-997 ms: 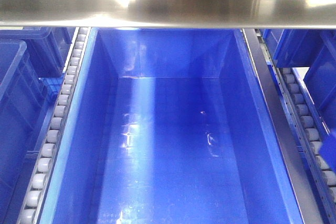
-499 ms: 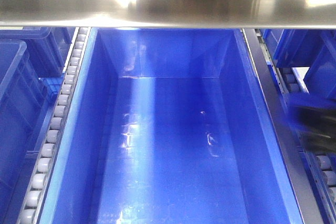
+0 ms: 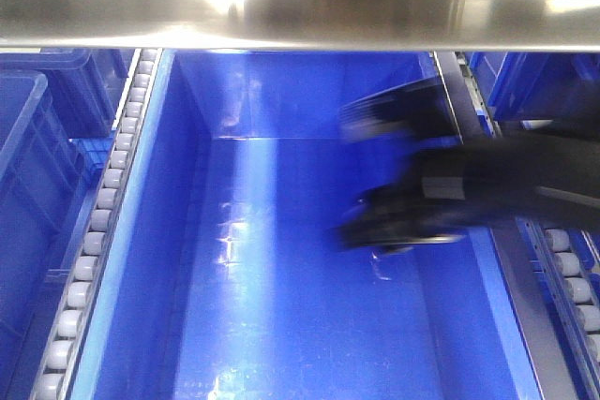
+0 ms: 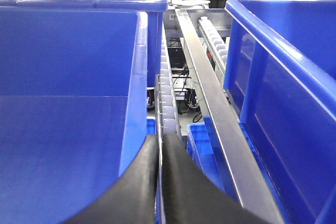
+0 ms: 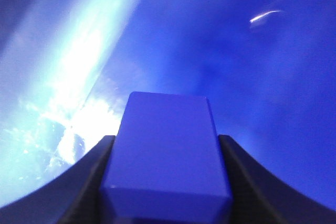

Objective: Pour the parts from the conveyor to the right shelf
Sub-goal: 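Extend the right gripper holding the bottle down into the blue bin, then open the right gripper to release the bottle into the bin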

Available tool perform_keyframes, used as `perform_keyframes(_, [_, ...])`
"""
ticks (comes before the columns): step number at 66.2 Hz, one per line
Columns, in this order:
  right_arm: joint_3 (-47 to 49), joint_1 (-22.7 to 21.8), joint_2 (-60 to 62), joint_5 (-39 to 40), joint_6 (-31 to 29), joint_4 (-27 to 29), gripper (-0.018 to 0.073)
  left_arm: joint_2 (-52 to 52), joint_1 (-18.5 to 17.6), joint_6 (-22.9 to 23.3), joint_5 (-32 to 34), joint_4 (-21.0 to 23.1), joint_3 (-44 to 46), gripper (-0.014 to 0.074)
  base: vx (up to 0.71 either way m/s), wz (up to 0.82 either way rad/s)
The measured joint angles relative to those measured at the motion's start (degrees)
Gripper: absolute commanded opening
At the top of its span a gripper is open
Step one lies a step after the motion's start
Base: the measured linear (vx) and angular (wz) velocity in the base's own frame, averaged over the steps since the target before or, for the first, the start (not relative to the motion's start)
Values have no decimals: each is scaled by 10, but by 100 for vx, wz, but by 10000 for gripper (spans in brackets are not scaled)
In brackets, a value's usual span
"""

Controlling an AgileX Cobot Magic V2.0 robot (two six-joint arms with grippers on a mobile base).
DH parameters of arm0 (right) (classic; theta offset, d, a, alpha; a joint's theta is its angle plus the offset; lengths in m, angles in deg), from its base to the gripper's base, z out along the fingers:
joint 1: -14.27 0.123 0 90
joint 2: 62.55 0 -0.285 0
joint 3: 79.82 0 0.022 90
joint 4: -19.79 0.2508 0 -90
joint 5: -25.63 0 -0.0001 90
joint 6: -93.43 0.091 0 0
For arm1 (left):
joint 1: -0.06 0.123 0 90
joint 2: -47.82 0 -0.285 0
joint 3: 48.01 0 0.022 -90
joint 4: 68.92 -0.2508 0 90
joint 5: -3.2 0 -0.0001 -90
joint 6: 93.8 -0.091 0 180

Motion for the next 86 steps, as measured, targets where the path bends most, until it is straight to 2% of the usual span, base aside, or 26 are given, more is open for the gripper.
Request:
perform_keyframes(18, [88,12,-152,-29,0,1,-5,0,0,0,0,0,0,-6,0,0])
perform_keyframes(40, [114,12,-234,-44,0,3,24,0,0,0,0,0,0,-6,0,0])
perform_keyframes(50, [117,12,-236,-43,-6,8,163,0,0,0,0,0,0,-6,0,0])
perform_keyframes(63, [117,12,-237,-42,-8,12,497,0,0,0,0,0,0,-6,0,0])
perform_keyframes(69, [117,12,-237,-41,-8,13,598,0,0,0,0,0,0,-6,0,0])
perform_keyframes(75, [117,12,-232,-29,-8,13,637,0,0,0,0,0,0,-6,0,0])
perform_keyframes(86, [115,12,-195,11,-2,5,610,0,0,0,0,0,0,-6,0,0])
